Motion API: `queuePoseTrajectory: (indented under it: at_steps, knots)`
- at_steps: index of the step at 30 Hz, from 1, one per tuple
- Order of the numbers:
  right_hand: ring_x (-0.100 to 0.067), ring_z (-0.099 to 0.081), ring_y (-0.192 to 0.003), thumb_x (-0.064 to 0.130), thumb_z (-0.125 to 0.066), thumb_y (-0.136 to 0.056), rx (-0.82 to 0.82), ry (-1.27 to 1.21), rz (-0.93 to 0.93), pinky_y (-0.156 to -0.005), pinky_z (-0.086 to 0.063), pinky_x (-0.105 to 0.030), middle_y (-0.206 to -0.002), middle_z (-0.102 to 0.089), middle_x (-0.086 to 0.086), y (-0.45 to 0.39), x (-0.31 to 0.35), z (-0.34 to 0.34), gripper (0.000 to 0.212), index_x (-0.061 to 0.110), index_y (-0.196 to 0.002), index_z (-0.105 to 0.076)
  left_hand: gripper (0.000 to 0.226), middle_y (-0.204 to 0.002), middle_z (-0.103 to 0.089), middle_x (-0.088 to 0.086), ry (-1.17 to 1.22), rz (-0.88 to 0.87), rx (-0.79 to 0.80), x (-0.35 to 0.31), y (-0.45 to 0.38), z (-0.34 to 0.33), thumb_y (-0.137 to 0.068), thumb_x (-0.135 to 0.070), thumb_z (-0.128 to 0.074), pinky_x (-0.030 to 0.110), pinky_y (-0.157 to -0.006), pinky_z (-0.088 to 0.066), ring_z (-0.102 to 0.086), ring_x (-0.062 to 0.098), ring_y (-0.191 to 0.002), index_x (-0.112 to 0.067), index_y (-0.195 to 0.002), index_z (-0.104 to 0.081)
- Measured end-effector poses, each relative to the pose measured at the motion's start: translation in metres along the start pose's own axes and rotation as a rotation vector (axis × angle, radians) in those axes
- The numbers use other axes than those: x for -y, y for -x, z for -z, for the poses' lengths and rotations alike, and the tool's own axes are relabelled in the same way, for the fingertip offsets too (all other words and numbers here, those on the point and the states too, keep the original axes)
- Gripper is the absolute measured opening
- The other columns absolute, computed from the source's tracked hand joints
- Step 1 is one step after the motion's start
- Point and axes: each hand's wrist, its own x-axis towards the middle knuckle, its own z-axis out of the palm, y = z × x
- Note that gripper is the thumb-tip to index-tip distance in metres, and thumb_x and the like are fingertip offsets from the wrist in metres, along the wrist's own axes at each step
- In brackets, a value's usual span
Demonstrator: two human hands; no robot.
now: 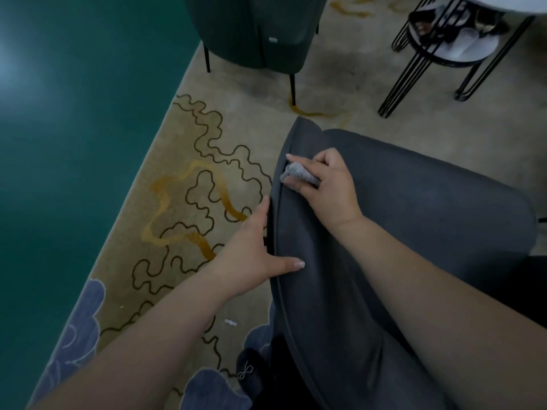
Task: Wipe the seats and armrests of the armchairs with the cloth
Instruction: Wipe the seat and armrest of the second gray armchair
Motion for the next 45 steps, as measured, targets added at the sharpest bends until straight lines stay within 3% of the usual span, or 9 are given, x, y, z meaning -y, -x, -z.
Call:
queuePoseTrajectory:
  at_steps: [3,8,13,19,25,30,35,39,45]
  knots:
    - [0.005,-0.047,-0.084,0.025,-0.074,-0.080,-0.030,-0.046,-0.068,-0.086,-0.037,-0.005,-0.087,-0.036,0.008,-0.028,-0.013,-0.001,0.040,0.018,-0.119,-0.066,0.125,-0.139,-0.030,-0.026,-0.031,0.025,0.015,-0.006,-0.013,0.006,-0.063,-0.038,-0.088,-0.004,-0.083,-0.035,-0.041,-0.004,-0.119,-0.035,-0.153,-0.001]
    - [-0.004,-0.057,-0.094,0.033,-0.067,-0.086,-0.065,-0.073,-0.257,-0.085,-0.038,-0.002,-0.105,-0.054,-0.003,-0.052,-0.024,0.001,0.032,0.025,-0.117,-0.068,0.130,-0.157,-0.025,-0.009,-0.068,0.037,0.065,-0.011,-0.023,0.012,-0.061,-0.043,-0.088,0.031,-0.112,-0.034,-0.034,0.010,-0.138,-0.035,-0.154,0.003]
    - [-0.001,-0.057,-0.089,0.030,-0.069,-0.085,0.071,-0.109,-0.196,-0.084,-0.043,-0.011,-0.095,-0.055,0.000,-0.004,-0.003,0.004,0.030,0.023,-0.114,-0.069,0.133,-0.140,-0.036,-0.020,-0.006,0.051,0.131,-0.005,-0.018,0.012,-0.061,-0.039,-0.088,0.001,-0.083,-0.040,-0.045,-0.007,-0.112,-0.039,-0.151,0.009]
    - [0.004,-0.056,-0.088,0.013,-0.075,-0.079,0.185,-0.052,-0.034,-0.087,-0.041,-0.009,-0.084,-0.046,0.001,0.052,0.026,0.013,0.034,0.014,-0.113,-0.069,0.136,-0.157,-0.026,-0.008,0.002,0.080,0.202,0.003,0.011,0.007,-0.062,-0.033,-0.089,0.036,-0.107,-0.043,-0.045,0.015,-0.130,-0.044,-0.149,0.015]
    - [-0.016,-0.055,-0.085,0.006,-0.077,-0.077,0.322,0.094,0.085,-0.086,-0.049,-0.028,-0.088,-0.045,0.001,0.112,0.036,0.026,0.050,0.026,-0.121,-0.066,0.132,-0.159,-0.018,-0.011,-0.030,0.095,0.226,0.010,0.043,0.002,-0.066,-0.034,-0.088,0.028,-0.104,-0.043,-0.041,0.013,-0.132,-0.044,-0.149,0.015]
    - [-0.014,-0.046,-0.080,0.004,-0.079,-0.073,0.229,0.176,0.067,-0.077,-0.042,-0.021,-0.087,-0.042,0.001,0.110,0.035,0.021,0.053,0.021,-0.121,-0.066,0.122,-0.155,-0.031,-0.007,-0.002,0.108,0.239,0.002,0.050,0.013,-0.069,-0.023,-0.087,0.028,-0.096,-0.050,-0.045,0.011,-0.128,-0.043,-0.152,0.001]
    - [-0.022,-0.049,-0.081,0.008,-0.077,-0.076,0.160,0.205,0.026,-0.083,-0.049,-0.033,-0.087,-0.041,-0.007,0.067,0.028,0.012,0.047,0.015,-0.122,-0.065,0.115,-0.158,-0.026,-0.004,-0.081,0.117,0.199,-0.009,0.043,0.028,-0.072,-0.023,-0.084,0.002,-0.067,-0.041,-0.046,0.009,-0.128,-0.037,-0.154,-0.005]
    - [-0.016,-0.051,-0.084,0.023,-0.073,-0.082,0.021,0.042,-0.180,-0.086,-0.040,-0.015,-0.089,-0.041,-0.005,0.026,0.022,0.004,0.037,0.014,-0.118,-0.067,0.112,-0.158,-0.026,-0.005,-0.109,0.113,0.168,-0.018,0.030,0.032,-0.073,-0.021,-0.083,0.006,-0.073,-0.043,-0.046,0.013,-0.130,-0.036,-0.153,-0.007]
    - [0.001,-0.048,-0.080,0.043,-0.066,-0.084,0.090,0.064,-0.292,-0.073,-0.033,-0.005,-0.088,-0.041,0.009,0.033,0.009,0.016,0.044,0.033,-0.127,-0.059,0.106,-0.157,-0.027,-0.010,-0.133,0.105,0.172,-0.038,0.009,0.039,-0.077,-0.024,-0.080,0.008,-0.074,-0.043,-0.046,0.014,-0.130,-0.038,-0.153,-0.007]
